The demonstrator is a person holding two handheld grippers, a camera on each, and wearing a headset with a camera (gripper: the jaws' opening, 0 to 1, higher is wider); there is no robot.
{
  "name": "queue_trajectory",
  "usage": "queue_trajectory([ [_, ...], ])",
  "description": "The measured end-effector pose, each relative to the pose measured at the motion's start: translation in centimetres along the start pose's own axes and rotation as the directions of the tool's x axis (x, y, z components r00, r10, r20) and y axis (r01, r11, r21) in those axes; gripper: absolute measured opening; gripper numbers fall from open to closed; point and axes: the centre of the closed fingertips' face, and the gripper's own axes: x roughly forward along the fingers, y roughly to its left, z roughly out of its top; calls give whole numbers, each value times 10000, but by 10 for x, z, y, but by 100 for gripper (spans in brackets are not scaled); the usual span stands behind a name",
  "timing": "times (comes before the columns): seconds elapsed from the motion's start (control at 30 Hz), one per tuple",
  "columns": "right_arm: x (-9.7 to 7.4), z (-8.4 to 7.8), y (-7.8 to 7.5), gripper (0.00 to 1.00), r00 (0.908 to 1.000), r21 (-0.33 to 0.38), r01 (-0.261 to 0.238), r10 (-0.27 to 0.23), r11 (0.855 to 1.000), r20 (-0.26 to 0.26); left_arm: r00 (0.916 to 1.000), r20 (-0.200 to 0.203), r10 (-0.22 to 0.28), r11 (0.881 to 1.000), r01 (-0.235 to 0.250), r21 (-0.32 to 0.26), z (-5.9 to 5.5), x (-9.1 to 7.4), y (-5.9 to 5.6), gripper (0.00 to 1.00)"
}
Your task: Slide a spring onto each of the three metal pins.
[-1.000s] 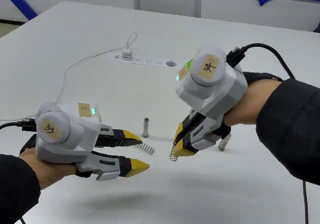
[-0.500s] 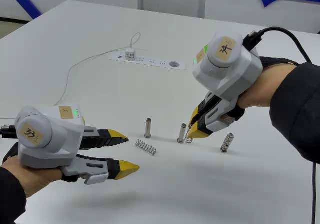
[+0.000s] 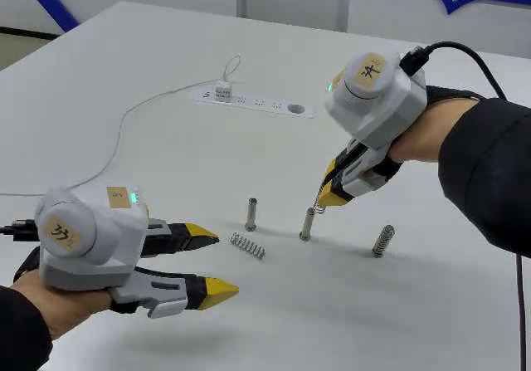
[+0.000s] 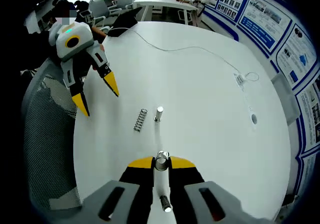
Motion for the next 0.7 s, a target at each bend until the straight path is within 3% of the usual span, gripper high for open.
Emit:
queue_trajectory([
  [0.7,29,-5,-1,12,9982,336,-270,287,9991,-535,10000,24,-29,10000,29,-38,-1,3,2,44],
])
